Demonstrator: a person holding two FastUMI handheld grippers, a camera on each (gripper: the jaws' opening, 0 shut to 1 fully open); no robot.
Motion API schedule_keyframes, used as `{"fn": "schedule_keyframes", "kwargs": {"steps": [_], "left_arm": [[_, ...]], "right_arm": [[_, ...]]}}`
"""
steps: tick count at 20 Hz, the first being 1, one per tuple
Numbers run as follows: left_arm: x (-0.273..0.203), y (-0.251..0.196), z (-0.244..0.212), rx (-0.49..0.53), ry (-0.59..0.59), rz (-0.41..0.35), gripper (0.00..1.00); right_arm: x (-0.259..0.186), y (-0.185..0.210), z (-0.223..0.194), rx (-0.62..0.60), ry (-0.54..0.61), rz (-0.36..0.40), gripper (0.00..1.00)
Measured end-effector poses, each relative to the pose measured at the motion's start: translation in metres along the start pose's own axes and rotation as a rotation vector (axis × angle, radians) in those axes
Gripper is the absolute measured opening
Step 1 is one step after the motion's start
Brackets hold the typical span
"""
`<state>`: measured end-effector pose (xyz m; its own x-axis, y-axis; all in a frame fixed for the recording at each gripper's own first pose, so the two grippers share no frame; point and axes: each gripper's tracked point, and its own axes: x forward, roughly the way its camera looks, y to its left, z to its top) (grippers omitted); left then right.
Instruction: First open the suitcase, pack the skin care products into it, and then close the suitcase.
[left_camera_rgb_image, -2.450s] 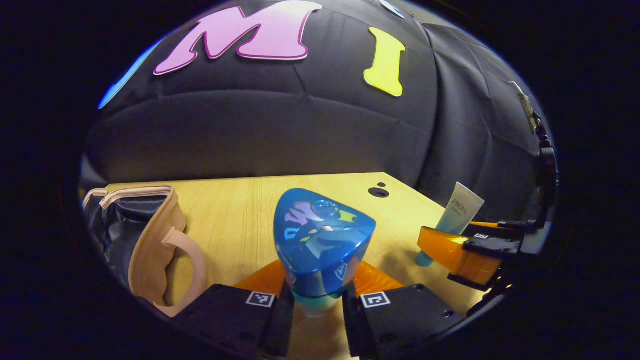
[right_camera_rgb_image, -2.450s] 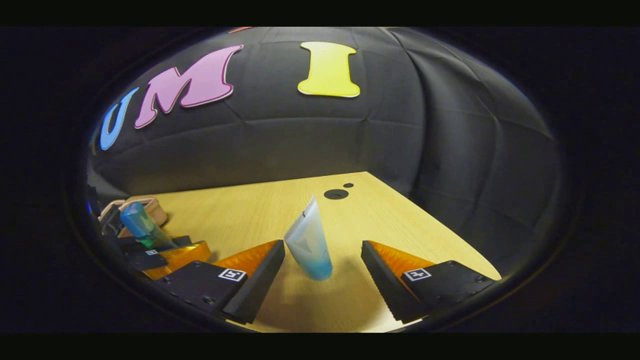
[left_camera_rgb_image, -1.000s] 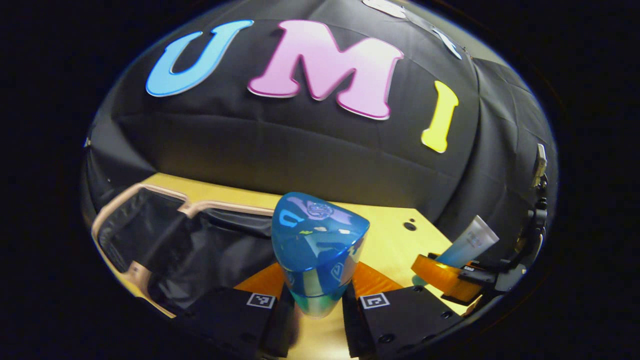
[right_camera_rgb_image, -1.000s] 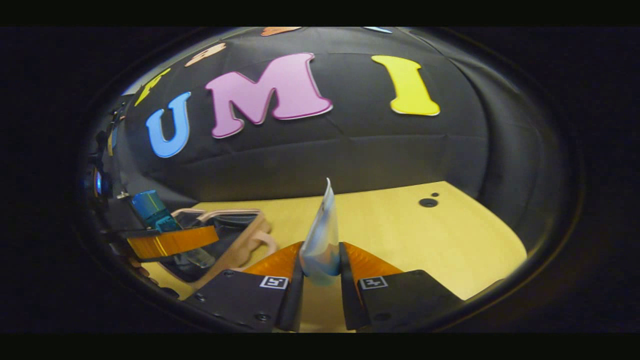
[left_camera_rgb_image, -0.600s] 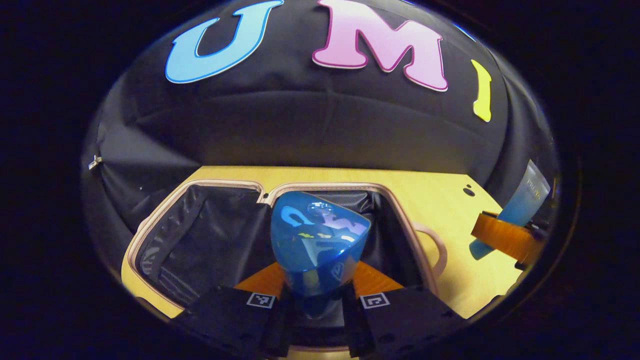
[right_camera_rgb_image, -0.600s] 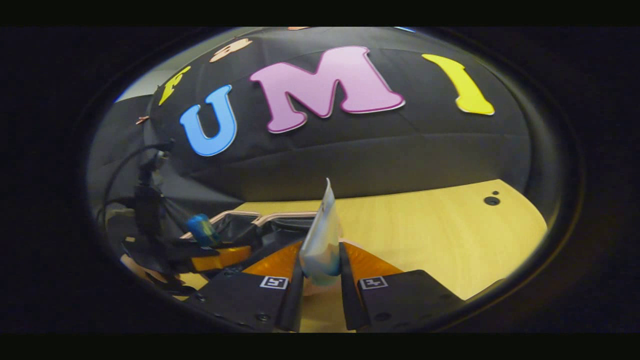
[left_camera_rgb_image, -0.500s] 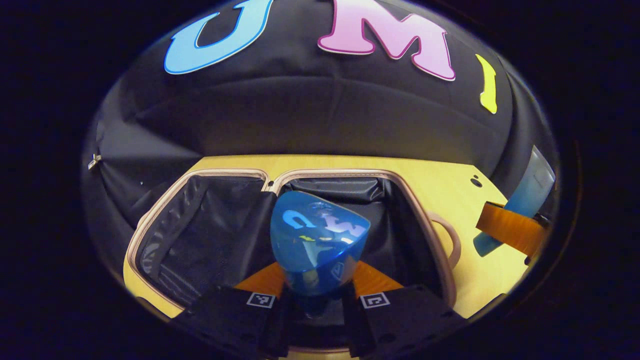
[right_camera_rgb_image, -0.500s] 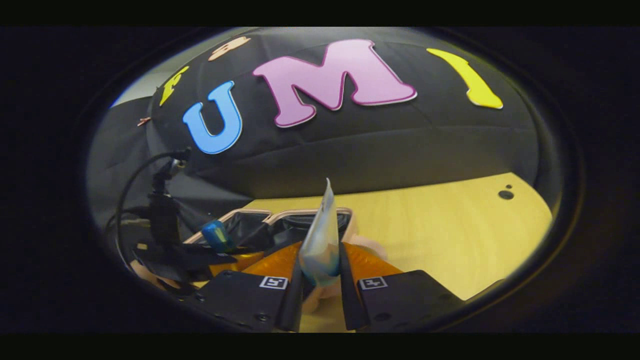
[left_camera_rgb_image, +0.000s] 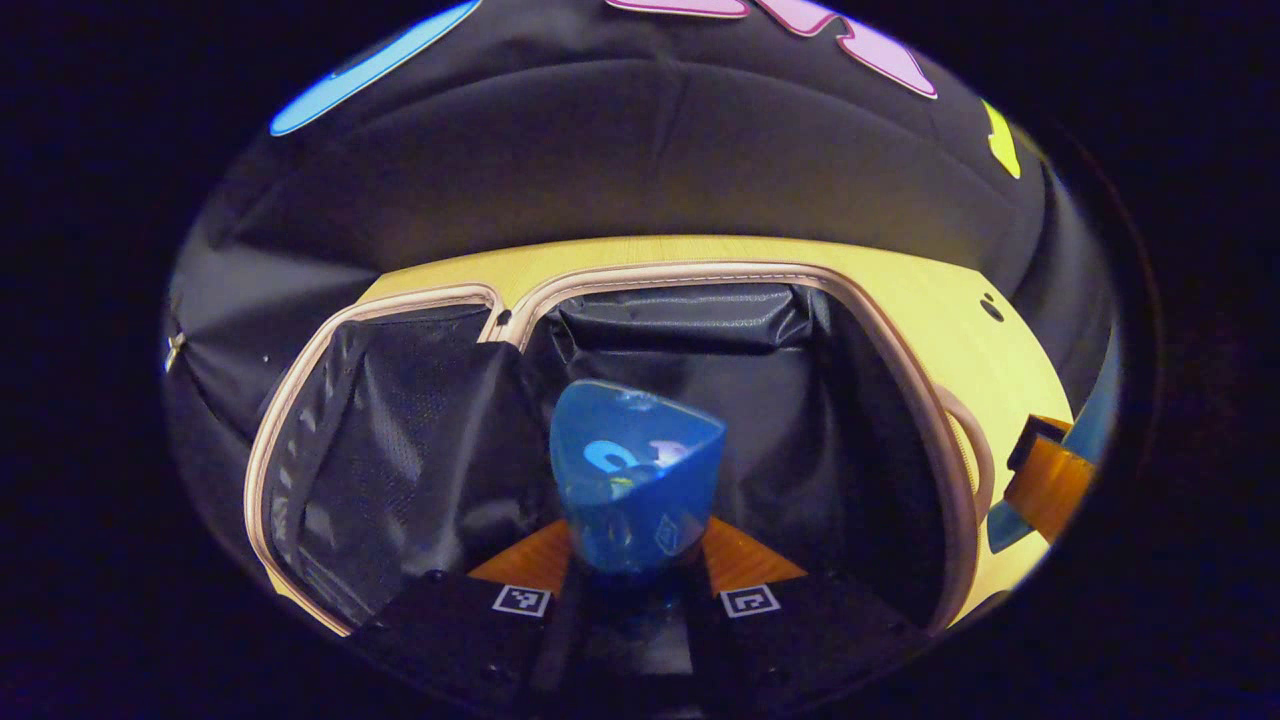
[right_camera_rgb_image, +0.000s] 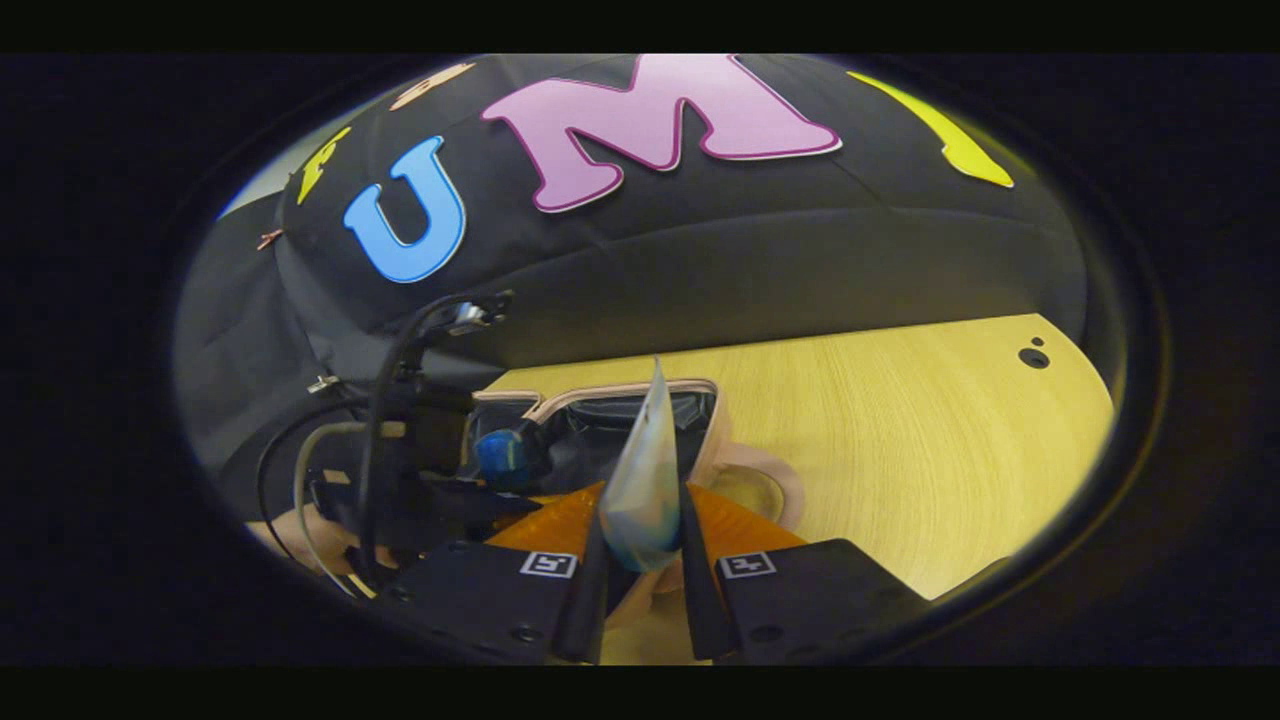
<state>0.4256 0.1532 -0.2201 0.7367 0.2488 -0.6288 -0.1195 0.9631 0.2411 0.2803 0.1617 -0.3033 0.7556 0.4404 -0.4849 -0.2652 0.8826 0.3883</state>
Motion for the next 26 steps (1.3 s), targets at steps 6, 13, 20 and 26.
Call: {"fn": "schedule_keyframes", "kwargs": {"steps": [6,13,20,26], "left_arm": [[0.008,-0.001,-0.006,-0.036,0.062,-0.018,0.48],[-0.012,0.012,0.001,-0.116,-0.017,0.007,0.64],[-0.116,0.057,0.015,-0.304,-0.275,-0.028,0.93],[-0.165,0.075,-0.036,-0.528,-0.277,-0.171,0.93]], "right_arm": [[0.003,-0.009,-0.006,0.021,0.024,-0.007,0.36],[0.007,0.000,-0.004,0.036,0.027,-0.016,0.36],[0.027,0.045,-0.031,0.055,0.130,0.006,0.36],[0.066,0.064,-0.068,0.041,0.261,-0.050,0.36]]}}
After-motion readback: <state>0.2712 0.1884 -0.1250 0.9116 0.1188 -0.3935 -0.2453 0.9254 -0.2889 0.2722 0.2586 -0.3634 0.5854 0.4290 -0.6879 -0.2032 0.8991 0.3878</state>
